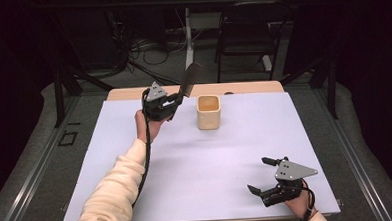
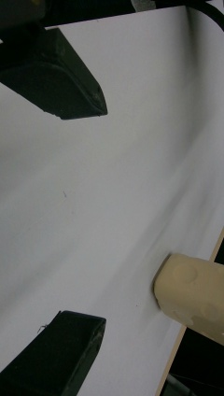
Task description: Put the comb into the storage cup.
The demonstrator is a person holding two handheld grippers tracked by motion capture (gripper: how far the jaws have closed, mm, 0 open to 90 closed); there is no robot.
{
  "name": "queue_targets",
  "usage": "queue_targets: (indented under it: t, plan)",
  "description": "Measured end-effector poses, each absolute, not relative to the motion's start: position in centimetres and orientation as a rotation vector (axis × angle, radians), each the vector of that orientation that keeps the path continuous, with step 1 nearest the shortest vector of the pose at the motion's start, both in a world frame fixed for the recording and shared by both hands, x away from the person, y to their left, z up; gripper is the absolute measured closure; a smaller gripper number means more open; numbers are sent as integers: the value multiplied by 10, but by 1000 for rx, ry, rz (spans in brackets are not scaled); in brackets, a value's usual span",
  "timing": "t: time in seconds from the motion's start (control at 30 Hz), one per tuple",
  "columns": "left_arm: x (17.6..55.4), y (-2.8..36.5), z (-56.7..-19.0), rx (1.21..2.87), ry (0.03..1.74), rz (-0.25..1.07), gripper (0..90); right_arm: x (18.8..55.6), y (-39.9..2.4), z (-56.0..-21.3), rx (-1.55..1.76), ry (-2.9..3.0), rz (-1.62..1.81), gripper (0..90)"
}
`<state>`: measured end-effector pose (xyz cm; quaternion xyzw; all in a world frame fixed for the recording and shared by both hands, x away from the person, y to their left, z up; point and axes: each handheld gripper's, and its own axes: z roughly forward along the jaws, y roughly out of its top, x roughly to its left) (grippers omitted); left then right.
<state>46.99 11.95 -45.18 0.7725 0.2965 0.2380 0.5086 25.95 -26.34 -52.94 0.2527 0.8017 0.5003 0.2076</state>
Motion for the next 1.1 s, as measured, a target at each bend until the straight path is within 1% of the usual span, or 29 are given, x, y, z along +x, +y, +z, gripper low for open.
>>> queue_targets:
  t: [1.1]
  plan:
    - [483,93,-439,1823,691,559,721,259,-264,-529,699,2235,1398,11]
